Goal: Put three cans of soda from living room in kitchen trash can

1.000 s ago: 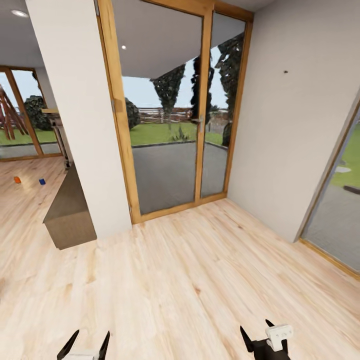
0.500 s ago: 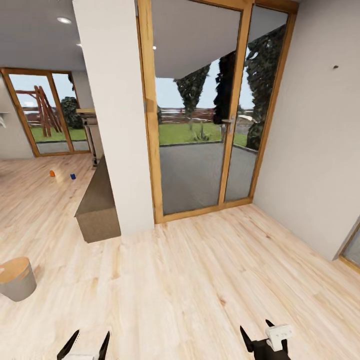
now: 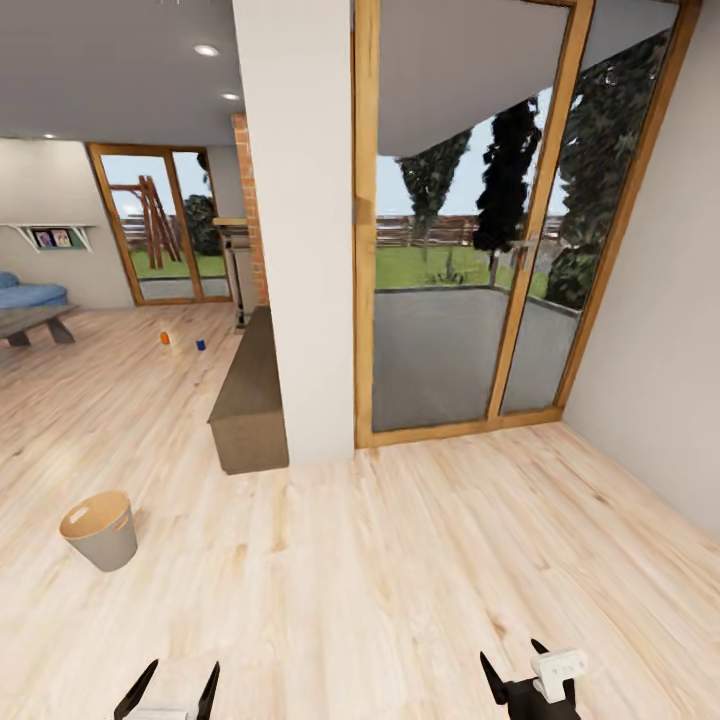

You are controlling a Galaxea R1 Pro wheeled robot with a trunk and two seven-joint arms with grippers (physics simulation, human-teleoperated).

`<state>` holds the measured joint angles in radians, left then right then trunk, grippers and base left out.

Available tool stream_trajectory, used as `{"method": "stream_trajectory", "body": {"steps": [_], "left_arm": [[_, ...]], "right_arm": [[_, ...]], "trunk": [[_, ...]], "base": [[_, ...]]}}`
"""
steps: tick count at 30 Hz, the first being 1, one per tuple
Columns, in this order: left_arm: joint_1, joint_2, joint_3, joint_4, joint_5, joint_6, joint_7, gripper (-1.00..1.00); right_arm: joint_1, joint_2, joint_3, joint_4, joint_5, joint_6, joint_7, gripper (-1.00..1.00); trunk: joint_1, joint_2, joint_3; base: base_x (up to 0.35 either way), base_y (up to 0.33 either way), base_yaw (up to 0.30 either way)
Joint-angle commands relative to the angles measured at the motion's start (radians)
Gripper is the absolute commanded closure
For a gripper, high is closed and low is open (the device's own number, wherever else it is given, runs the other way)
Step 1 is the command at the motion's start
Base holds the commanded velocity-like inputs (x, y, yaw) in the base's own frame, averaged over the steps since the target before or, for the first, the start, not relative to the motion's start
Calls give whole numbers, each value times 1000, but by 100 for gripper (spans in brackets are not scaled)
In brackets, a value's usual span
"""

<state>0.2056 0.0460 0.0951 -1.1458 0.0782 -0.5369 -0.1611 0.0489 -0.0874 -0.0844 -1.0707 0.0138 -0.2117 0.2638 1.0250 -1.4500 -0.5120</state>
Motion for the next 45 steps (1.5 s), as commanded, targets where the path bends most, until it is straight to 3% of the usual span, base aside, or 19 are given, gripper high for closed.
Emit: {"method": "stream_trajectory", "body": {"steps": [1, 45], "left_arm": [[0, 0, 0, 0, 0, 0, 0, -100], [0, 0, 0, 0, 0, 0, 0, -100]], "right_arm": [[0, 0, 0, 0, 0, 0, 0, -100], [0, 0, 0, 2, 0, 0, 0, -100]], "trunk": [[0, 0, 0], [0, 0, 0]], "base": [[78, 181, 257], [76, 175, 257]]}}
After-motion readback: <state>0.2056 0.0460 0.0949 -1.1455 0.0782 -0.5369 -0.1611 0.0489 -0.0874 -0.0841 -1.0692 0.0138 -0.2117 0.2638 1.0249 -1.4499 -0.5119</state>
